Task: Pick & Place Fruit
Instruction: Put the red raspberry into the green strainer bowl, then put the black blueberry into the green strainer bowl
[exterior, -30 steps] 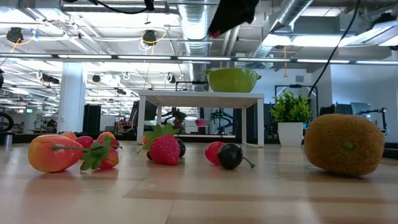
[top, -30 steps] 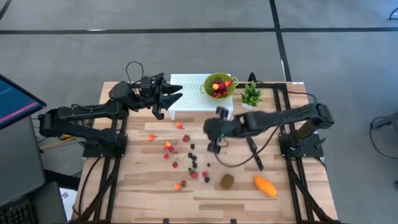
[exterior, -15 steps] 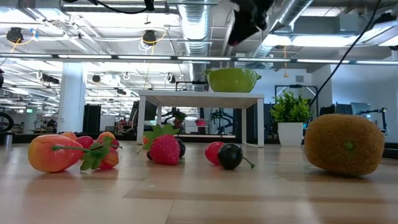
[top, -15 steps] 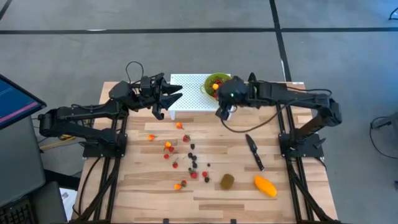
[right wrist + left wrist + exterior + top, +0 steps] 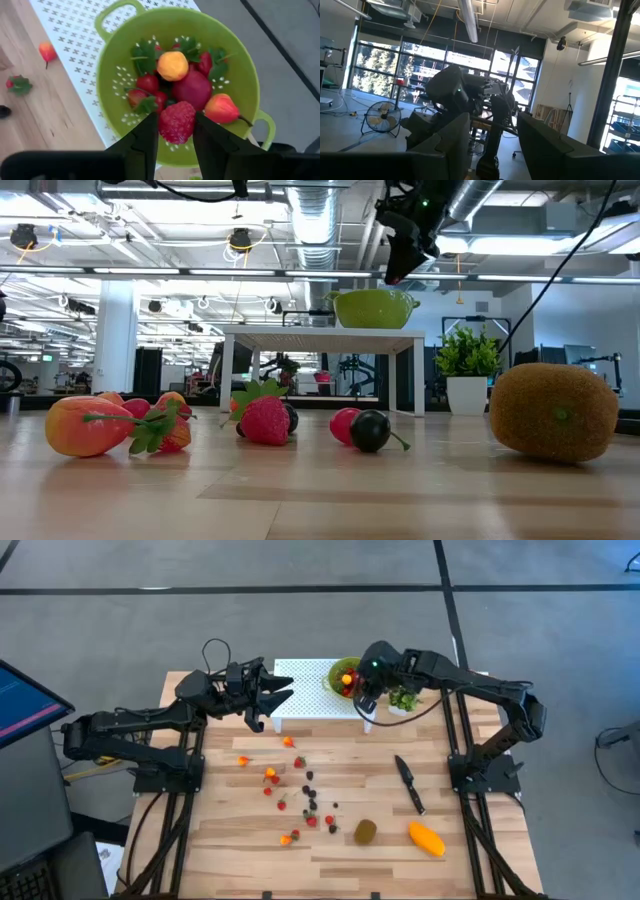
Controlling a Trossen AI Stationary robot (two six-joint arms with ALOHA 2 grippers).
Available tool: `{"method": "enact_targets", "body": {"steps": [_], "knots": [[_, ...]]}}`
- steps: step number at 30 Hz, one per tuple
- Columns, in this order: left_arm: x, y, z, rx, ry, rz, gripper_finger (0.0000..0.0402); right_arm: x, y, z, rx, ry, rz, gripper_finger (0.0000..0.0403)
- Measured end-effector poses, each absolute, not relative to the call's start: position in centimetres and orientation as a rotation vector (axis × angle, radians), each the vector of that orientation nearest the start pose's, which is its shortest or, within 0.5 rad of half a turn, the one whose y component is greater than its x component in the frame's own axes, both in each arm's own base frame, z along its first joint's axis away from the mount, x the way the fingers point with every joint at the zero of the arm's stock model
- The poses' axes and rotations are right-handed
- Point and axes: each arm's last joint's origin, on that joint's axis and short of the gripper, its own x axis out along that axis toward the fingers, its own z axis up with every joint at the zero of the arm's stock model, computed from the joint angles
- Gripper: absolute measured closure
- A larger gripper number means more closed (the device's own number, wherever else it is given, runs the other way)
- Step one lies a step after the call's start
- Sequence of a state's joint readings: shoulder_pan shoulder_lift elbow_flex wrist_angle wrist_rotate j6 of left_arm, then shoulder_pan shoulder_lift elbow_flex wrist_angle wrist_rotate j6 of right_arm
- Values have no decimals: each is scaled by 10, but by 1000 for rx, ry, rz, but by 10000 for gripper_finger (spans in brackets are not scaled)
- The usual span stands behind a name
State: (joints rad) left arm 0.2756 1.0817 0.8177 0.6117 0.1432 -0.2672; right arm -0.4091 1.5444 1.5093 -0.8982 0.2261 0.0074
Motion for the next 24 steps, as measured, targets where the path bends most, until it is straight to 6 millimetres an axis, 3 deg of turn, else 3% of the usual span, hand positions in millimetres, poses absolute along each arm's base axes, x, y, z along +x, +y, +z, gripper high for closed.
{"method": "enact_targets", "body": {"steps": [6, 19, 24], "knots": [[231, 61, 363, -192, -355, 85, 243, 287, -135, 342, 99, 942, -601, 292], [231, 61, 363, -192, -355, 85, 243, 285, -142, 343, 139, 911, -644, 218], [231, 61, 363, -192, -355, 85, 243, 294, -129, 347, 184, 840, -535, 199]]}}
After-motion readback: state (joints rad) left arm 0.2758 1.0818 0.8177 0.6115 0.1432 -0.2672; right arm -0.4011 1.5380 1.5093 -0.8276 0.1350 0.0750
